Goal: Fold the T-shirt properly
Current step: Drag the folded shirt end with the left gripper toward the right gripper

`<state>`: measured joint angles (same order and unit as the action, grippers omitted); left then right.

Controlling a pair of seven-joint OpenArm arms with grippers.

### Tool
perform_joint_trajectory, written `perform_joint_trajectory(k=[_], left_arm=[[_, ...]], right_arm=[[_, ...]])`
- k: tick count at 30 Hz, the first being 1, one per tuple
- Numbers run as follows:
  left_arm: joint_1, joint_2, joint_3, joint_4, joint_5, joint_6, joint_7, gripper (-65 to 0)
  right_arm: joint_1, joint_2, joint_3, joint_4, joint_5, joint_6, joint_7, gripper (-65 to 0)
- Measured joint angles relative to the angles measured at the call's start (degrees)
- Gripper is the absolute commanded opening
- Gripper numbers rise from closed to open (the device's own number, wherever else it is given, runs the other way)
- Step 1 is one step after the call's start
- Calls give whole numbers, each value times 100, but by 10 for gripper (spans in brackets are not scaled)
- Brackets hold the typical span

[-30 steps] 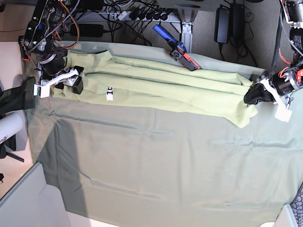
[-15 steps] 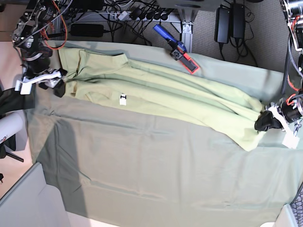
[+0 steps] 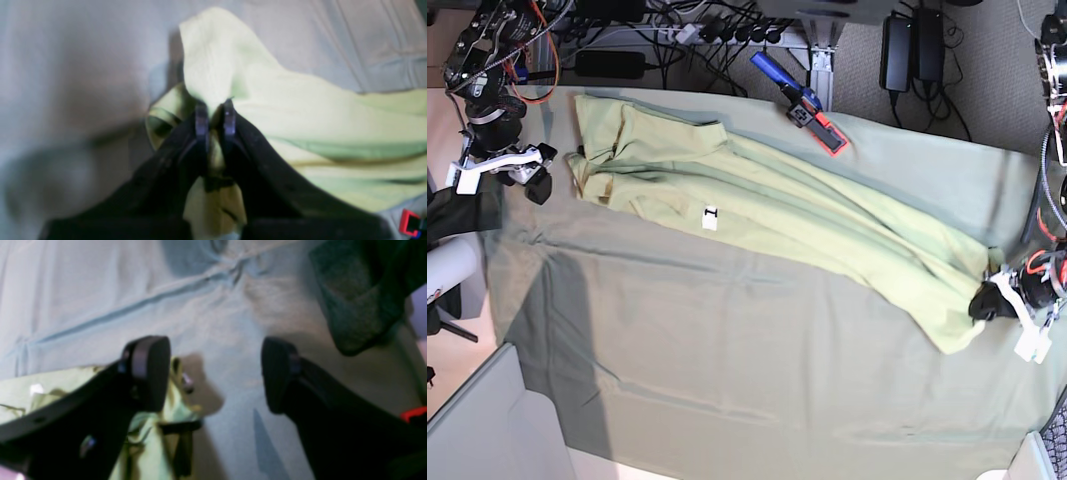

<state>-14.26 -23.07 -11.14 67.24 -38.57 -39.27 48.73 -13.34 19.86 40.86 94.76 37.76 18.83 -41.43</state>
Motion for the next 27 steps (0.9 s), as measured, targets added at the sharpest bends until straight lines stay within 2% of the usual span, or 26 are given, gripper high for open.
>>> perform_joint_trajectory(k=[7,12,16,20,27], left_arm=[[-721,-269,2,-713,2,-4,-15,-650],[-855,-411,4,-761,7,-4,-4,-650],[-831,-437,4,-625,-26,-4,391,-650],[-645,-433,9,-107,-564,-4,684,-650],[-17,-179,15,1436,-603,-4,922,-650]], right_arm=[[0,0,0,0,4,0,0,-228],[0,-2,0,0,4,0,0,-228],[0,-2,0,0,4,0,0,-228],[0,-2,0,0,13,0,2,-228],[0,-2,0,0,15,0,2,-228]])
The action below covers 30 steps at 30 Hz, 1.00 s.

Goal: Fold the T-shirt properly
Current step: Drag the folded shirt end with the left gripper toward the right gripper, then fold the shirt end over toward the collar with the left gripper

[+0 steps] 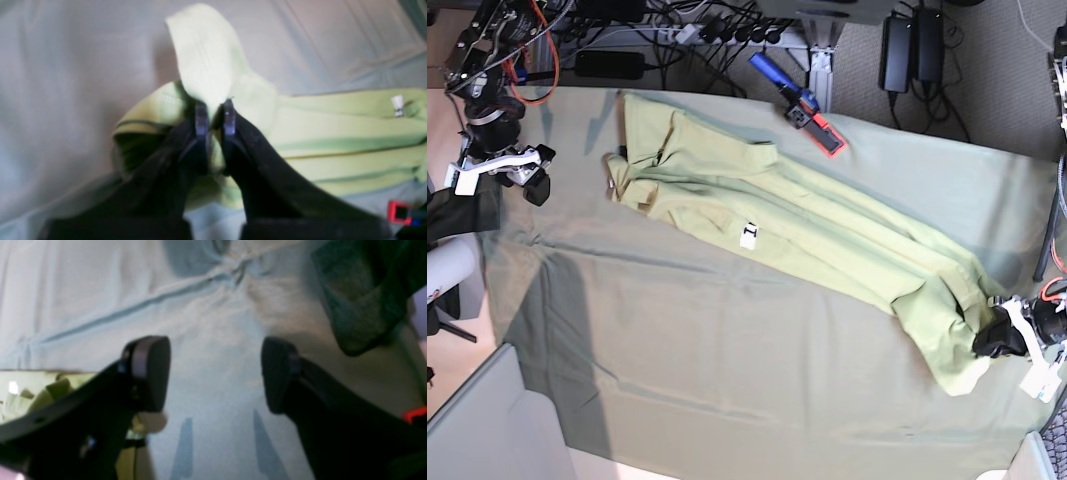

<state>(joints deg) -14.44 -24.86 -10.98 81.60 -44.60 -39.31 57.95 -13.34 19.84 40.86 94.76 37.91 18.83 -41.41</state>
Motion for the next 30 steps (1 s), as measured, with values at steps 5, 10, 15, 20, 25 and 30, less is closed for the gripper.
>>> perform_joint_trajectory(k=[5,10,15,20,25,30], left_arm=[[503,295,2,1102,157,-2,125,-650],[988,774,0,1867,446,-13,155,-650],[1408,1412,0,2321,815,55,105,-650],[1637,2028,-2,2352,1150,94,35,-650],[1917,2494,52,2354,1187,114,24,-650],[2199,2802,730,2354,1506,116,-11,-650]], right_arm=[[2,0,0,0,0,0,0,-228],[0,0,0,0,0,0,4,-228],[0,0,0,0,2,0,24,-228],[2,0,0,0,2,0,24,-228],[0,0,0,0,2,0,24,-228],[0,0,0,0,2,0,24,-228]])
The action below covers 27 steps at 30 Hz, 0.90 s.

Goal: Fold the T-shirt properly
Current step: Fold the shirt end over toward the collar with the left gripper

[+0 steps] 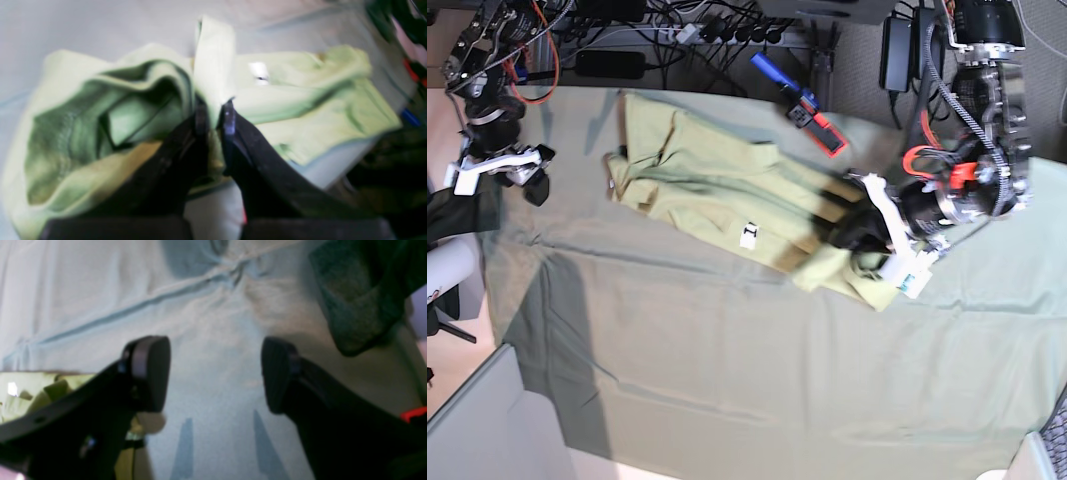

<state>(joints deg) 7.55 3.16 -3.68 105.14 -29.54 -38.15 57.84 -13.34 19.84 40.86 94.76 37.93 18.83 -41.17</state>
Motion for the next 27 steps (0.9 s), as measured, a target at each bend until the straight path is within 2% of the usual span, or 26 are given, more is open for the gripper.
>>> perform_joint_trajectory(k=[3,6,8,10,16,19,20,24,27], left_arm=[[35,127,476,0,520,0,-269,-650],[20,144,793,0,658,13,-356,-643],[24,146,1003,0,857,15,-365,-531],[22,144,1126,-11,1104,13,-365,-461],[22,144,1150,-17,1104,63,-367,-451],[22,142,1147,-17,428,59,-396,-450],[22,142,1134,-17,28,-74,-422,-450],[20,146,1134,-17,-1526,-92,-361,-433],[-31,144,1132,-17,-1862,-92,101,-384]], right_arm=[[2,0,0,0,0,0,0,-228],[0,2,0,0,-2,0,0,-228],[0,0,0,0,0,0,-2,-228],[2,0,0,0,0,0,0,-228],[2,2,0,0,0,0,0,-228],[2,2,0,0,0,0,0,-228],[0,2,0,0,0,0,2,-228],[0,2,0,0,-2,0,0,-228],[2,2,0,0,0,0,2,-228]])
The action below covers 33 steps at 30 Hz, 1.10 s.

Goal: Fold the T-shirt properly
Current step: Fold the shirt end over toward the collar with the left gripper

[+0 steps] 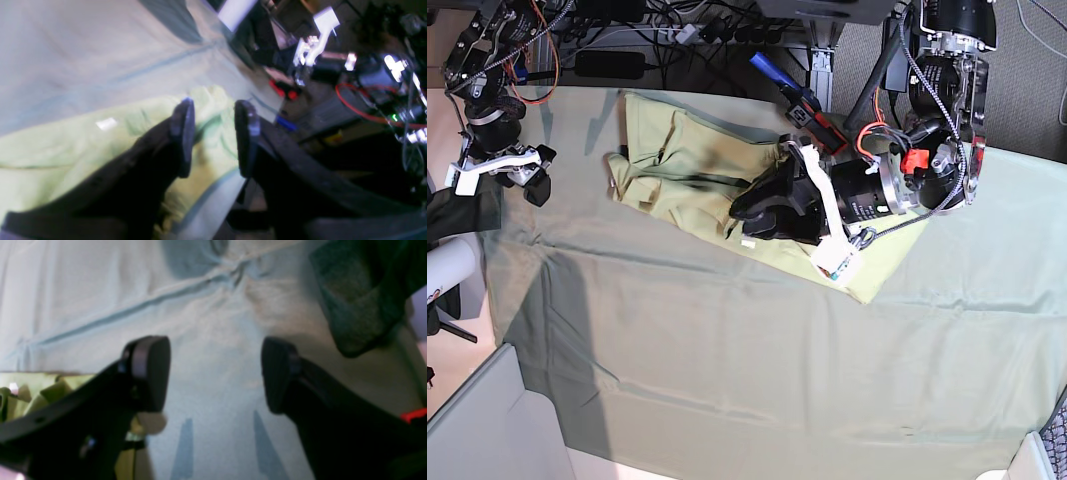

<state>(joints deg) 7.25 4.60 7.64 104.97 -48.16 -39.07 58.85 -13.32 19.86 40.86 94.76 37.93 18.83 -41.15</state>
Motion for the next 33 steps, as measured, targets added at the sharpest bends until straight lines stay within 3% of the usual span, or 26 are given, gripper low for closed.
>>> perform_joint_trajectory(k=[3,6,8,12,16,21,25,33], left_arm=[[-28,0,0,85,-417,0,374,-381],[-28,0,0,254,-1132,0,415,-381],[-31,-2,0,391,-1202,-2,417,-381],[-136,2,-55,494,-638,-2,417,-381],[-168,-20,-505,352,155,-4,-4,-384],[-155,-232,-765,-153,175,-4,-129,-483],[-28,-236,-546,-664,50,-7,-407,-483],[-63,-68,-396,-2024,745,-4,-1207,-483]], right_arm=[[-2,15,0,0,-4,0,0,-228],[0,31,0,0,-2,0,39,-228],[-2,31,0,0,-4,0,39,-228],[-2,31,0,0,-4,0,37,-228],[-2,33,0,0,-9,0,35,-228],[-2,31,0,0,-9,0,33,-228],[0,31,0,0,0,0,35,-228],[-2,11,0,0,-2,0,-9,-228]])
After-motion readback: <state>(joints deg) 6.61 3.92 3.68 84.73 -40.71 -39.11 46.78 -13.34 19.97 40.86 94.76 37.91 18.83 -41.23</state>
